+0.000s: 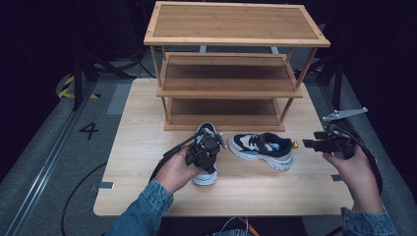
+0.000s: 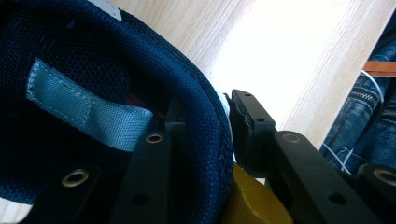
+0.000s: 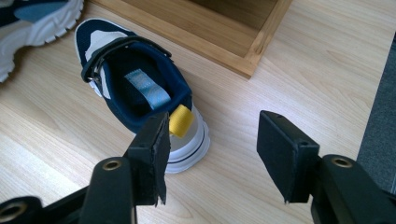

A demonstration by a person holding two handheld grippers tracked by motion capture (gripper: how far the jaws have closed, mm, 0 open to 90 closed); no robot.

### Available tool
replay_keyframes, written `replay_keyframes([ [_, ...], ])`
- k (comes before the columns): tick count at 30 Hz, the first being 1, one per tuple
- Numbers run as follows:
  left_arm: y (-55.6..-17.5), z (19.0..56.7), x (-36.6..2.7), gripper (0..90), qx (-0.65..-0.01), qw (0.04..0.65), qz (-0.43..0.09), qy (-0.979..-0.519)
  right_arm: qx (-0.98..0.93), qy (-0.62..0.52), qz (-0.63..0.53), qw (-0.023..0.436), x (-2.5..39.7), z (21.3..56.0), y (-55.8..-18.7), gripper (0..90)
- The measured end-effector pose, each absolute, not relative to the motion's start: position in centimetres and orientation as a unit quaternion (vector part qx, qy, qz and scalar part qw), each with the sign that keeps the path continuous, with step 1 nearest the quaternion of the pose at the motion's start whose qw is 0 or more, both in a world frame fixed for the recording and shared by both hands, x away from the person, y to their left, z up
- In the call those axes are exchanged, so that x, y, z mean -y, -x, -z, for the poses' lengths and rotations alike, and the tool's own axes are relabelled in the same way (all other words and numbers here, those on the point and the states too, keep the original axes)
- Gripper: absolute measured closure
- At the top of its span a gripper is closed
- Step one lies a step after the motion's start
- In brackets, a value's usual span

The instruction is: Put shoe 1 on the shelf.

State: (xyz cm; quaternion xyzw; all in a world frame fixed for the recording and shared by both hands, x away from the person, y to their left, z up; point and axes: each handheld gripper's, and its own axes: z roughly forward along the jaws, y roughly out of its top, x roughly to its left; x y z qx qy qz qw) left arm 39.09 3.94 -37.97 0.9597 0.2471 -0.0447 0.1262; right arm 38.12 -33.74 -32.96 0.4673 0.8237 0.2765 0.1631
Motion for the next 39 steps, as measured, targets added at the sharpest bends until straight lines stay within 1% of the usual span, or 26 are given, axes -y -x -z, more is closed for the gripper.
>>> replay_keyframes([
  [7, -38.7, 35.6, -3.9, 70.4, -0.236, 0.140, 0.042, -0.961, -0.822, -0.474, -0.270, 0.165, 34.2, 33.2, -37.7, 46.0],
  [15, -37.7, 32.2, -3.4, 70.0, -0.218, 0.151, 0.023, -0.964, -0.818, -0.479, -0.271, 0.166, 34.9, 33.3, -37.4, 46.3],
  [26, -37.0, 28.6, -3.2, 69.9, -0.210, 0.161, 0.010, -0.964, -0.815, -0.485, -0.269, 0.168, 35.2, 33.4, -37.1, 46.3],
  [39, -36.1, 23.3, -3.4, 69.6, -0.192, 0.183, 0.006, -0.964, -0.815, -0.485, -0.272, 0.167, 35.2, 33.4, -37.1, 46.2],
])
